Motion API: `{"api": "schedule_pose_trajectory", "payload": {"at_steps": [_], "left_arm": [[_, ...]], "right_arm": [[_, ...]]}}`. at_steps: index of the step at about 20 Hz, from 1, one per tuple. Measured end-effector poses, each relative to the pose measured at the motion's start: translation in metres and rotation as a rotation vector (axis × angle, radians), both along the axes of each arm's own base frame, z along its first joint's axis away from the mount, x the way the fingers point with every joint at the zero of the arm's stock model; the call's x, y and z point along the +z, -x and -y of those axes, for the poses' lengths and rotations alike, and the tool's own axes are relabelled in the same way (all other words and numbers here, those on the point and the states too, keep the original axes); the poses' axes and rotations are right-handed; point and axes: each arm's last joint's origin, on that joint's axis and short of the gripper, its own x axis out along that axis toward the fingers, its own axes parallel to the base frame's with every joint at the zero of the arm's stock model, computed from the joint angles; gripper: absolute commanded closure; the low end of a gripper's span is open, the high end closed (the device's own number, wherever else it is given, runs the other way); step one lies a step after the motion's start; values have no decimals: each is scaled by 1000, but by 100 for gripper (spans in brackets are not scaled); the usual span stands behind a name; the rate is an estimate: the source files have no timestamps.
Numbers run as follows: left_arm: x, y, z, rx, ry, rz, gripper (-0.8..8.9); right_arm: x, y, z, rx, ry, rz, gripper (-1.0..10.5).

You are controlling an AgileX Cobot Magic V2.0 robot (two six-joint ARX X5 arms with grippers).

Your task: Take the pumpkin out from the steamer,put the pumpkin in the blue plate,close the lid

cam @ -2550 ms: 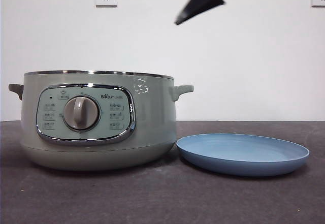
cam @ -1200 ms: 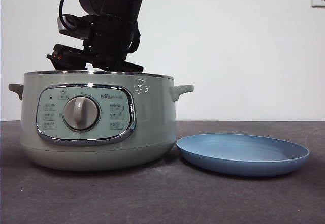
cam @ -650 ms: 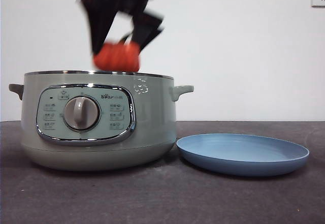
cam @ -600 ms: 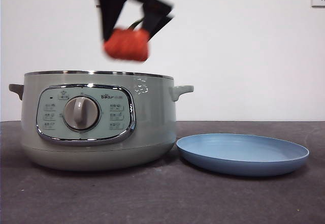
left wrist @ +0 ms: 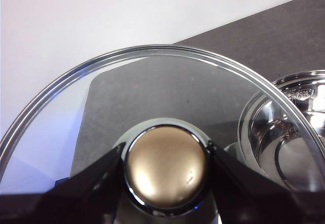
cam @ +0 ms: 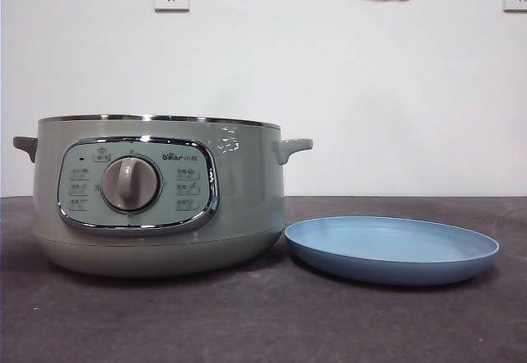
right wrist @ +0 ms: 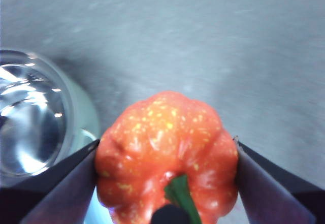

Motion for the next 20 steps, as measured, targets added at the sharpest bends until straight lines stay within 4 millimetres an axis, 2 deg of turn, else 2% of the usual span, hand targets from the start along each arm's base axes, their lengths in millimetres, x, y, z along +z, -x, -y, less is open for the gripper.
{"api": "schedule_pose_trajectory", "payload": {"at_steps": [3,6,9,12,20], "left_arm": [[0,0,0,-10,4,-2,819],[0,0,1,-23,10,-4,819],[0,0,1,-23,10,-4,819],[1,-1,2,-60,32,0,819],[1,-1,3,-69,38,5,819]], "right_arm": [[7,27,11,-4,-9,7,958],[-6,49,21,-8,10,-47,958],[-39,56,23,-12,56,-164,958],[-79,49,14,-2,86,-244,958],[-169,32,-15,51,72,-212,958]]}}
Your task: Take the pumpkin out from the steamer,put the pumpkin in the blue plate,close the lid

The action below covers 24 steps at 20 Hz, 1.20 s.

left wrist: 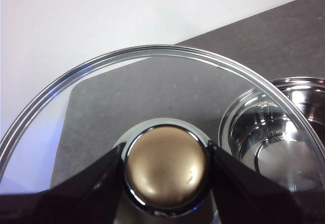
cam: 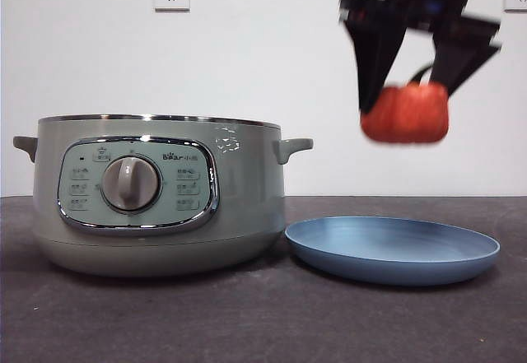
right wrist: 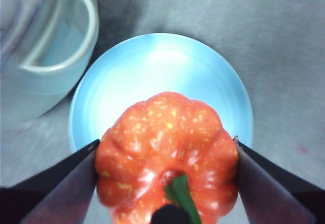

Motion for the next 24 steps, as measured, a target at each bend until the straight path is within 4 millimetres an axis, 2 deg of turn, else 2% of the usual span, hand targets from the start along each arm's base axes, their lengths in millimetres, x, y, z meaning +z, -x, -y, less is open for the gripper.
{"api": "schedule_pose_trajectory", "payload": {"at_steps": [4,10,11,16,17,24], "left_arm": [[1,-1,0,0,7,14,819],[2,-1,0,0,8,16,819],[2,-1,0,0,8,16,819],[2,-1,0,0,8,16,819],[2,-1,0,-3,9,16,819],[1,-4,4,-68,34,-1,819]], "right_arm": [[-44,-17,-8,-7,50,-94,945],[-81,-34,-17,-7,84,-157,934],[-86,-35,-17,-10,91,-171,892],[-91,-36,-17,5,58,-204,434],[-91,-36,-17,5,58,-204,394],[-91,-36,-17,5,58,-205,392]]}}
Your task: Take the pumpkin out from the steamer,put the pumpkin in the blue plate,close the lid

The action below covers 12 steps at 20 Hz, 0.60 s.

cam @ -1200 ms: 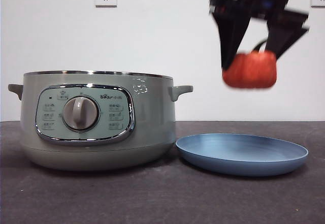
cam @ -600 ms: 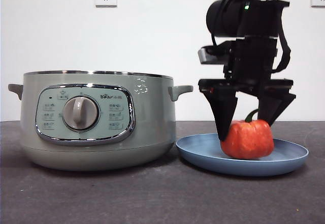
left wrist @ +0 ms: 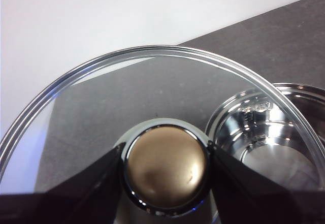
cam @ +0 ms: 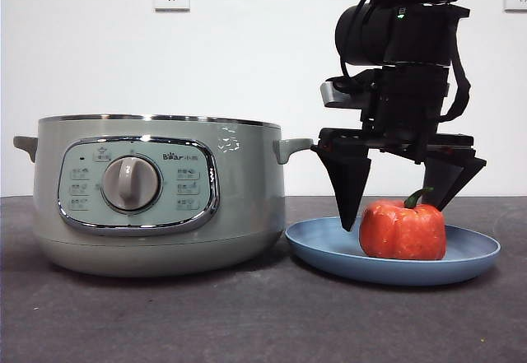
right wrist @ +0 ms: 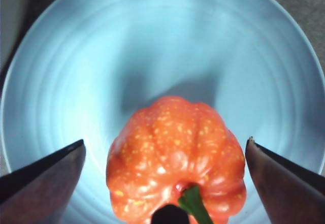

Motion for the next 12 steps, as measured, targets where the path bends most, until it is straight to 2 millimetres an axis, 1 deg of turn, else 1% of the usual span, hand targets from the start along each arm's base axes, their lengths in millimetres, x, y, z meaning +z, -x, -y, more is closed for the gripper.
{"api": "schedule_pose_trajectory", "payload": {"at_steps": [2,3,4,5,8,12], "left_arm": [[-1,-4,4,-55,20,-15,819],[-2,-8,7,-90,32,-28,819],[-4,-13,10,-117,38,-44,819],[-6,-18,13,-136,42,-58,819],[-15,-41,27,-205,60,-105,819],[-33,-78,49,-313,93,-180,819]], "right_arm": [[3,1,0,0,-4,7,392],[8,2,1,0,-12,21,392],[18,5,3,0,-26,48,392],[32,10,5,0,-46,86,393],[79,30,16,0,-120,224,393],[125,59,32,0,-197,369,393]]}}
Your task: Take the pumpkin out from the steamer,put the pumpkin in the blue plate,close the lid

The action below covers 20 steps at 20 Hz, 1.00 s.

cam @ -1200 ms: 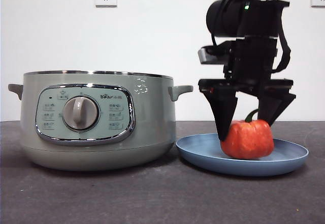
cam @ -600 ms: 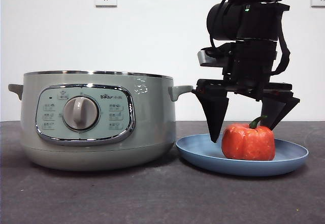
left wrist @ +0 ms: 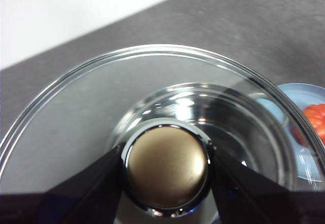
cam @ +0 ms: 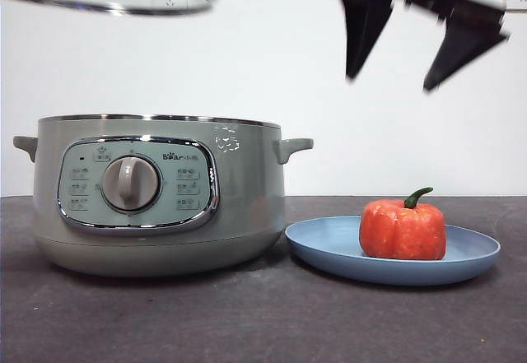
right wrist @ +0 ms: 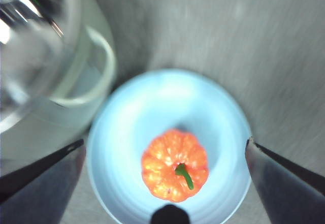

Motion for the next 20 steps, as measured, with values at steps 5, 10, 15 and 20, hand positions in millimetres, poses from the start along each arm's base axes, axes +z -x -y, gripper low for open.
{"api": "schedule_pose_trajectory", "payload": {"at_steps": [5,10,15,20], "left_arm": [[-35,-46,24,-54,-8,-100,819],[-71,-77,40,-96,-21,-212,819],[-83,-85,45,-98,-34,-248,819],[-84,-86,45,-98,-35,-250,819]], "right_arm": [[39,41,22,-1,-60,115,393],[54,62,42,-39,-77,157,393],[55,64,51,-78,-67,146,393],[54,64,52,-81,-61,133,393]]}}
